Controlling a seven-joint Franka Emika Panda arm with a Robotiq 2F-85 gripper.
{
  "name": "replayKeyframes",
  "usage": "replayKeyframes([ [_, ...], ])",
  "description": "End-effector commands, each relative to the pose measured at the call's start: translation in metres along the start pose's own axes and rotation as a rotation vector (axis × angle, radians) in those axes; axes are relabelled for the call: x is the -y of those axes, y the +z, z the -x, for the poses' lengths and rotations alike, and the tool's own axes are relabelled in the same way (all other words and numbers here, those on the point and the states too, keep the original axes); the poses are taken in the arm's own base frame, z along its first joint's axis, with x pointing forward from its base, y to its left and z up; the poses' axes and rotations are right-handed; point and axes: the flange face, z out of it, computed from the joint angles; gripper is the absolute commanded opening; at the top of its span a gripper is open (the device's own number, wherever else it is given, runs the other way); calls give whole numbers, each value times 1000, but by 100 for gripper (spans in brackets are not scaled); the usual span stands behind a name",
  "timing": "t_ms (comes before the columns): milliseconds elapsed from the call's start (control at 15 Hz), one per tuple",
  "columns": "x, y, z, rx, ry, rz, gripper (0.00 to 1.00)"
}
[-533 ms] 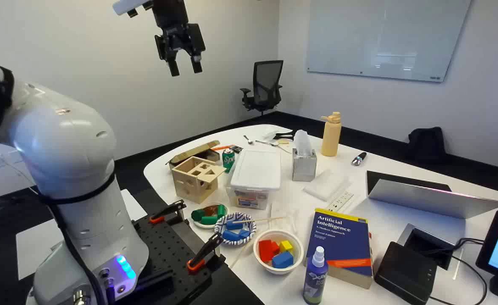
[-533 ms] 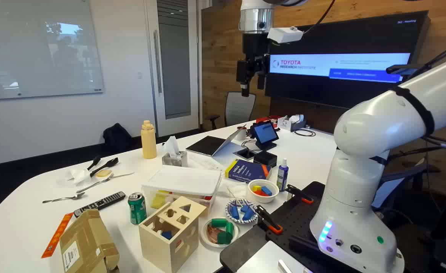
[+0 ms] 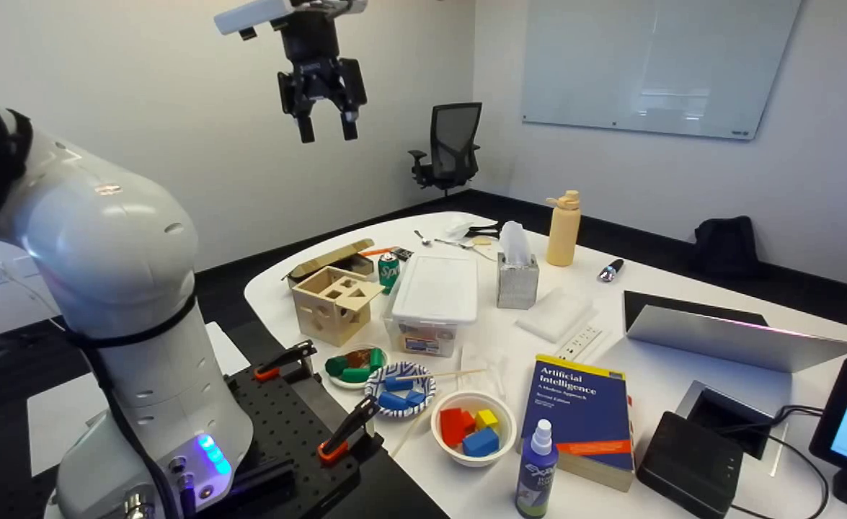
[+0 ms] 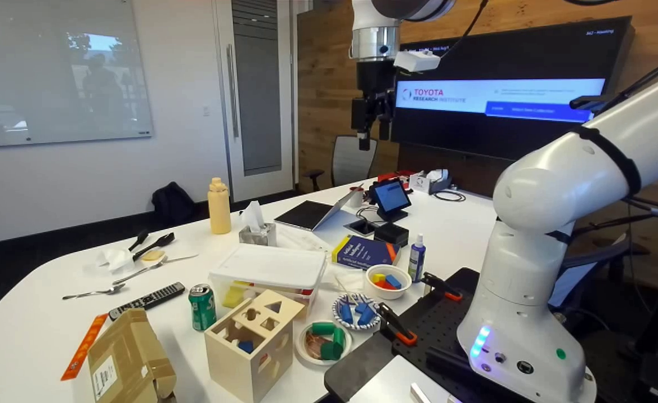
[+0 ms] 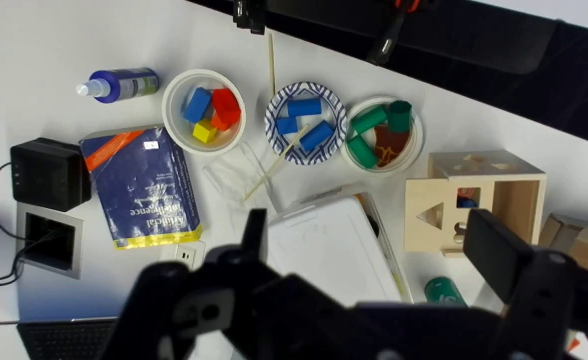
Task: Place the orange block inside the wooden object through the square whole
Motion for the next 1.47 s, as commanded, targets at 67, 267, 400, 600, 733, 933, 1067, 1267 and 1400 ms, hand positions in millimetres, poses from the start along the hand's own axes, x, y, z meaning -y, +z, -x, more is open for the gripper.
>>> replayKeyframes([
  [67, -60, 60, -45, 135, -178, -51, 100],
  [267, -107, 112, -68, 197, -323, -101, 100],
  [400, -132, 147, -82, 231, -416, -130, 100],
  [600, -154, 196, -101, 280, -540, -164, 100],
  [733, -161, 219, -113, 305, -603, -168, 100],
  [933, -170, 249, -124, 348, -672, -180, 100],
  [1067, -174, 269, -123, 377, -707, -194, 100],
  [1267, -177, 300, -117, 390, -740, -207, 100],
  [1400, -179, 324, -113, 380, -739, -222, 100],
])
